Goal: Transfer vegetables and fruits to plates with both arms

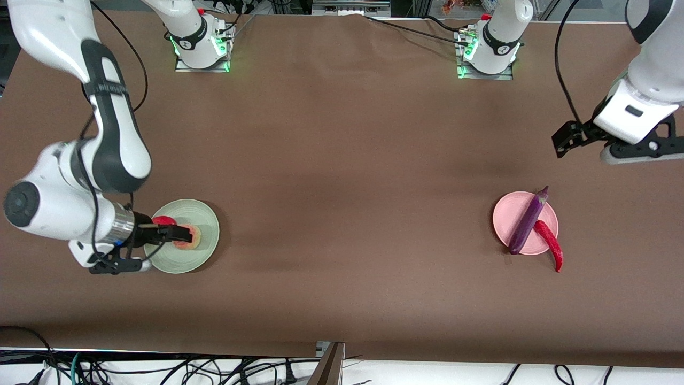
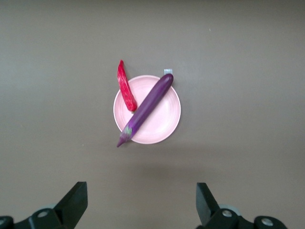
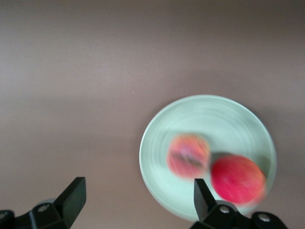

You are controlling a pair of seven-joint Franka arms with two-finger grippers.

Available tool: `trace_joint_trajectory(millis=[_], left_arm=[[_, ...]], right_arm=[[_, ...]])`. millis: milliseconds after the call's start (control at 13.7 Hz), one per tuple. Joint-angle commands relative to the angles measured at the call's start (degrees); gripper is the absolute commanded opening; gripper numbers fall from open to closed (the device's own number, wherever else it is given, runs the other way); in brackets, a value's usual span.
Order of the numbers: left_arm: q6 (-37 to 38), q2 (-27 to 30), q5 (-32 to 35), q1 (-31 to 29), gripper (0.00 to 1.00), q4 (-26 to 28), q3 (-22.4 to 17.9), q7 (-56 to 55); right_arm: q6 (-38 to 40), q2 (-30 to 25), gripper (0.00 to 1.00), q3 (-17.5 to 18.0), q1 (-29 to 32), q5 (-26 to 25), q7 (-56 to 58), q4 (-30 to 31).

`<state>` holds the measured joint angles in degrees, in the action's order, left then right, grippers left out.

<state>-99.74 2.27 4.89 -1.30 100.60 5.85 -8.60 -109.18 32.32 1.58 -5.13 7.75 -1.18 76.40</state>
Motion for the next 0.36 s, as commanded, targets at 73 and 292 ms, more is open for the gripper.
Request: trace_joint_trajectory(millis=[73, 292], left_arm=[[-2.1, 1.5, -4.2, 1.3, 1.00, 2.9, -2.7, 5.0], [-1.6, 1.0, -4.1, 1.4, 1.00, 2.1, -2.6, 4.8]], right_arm=[[11.5, -12.9, 1.00, -0.1, -1.7, -4.1, -4.0, 3.0], [18.7, -19.6, 1.00, 0.1, -1.9, -4.8, -4.4, 3.8]])
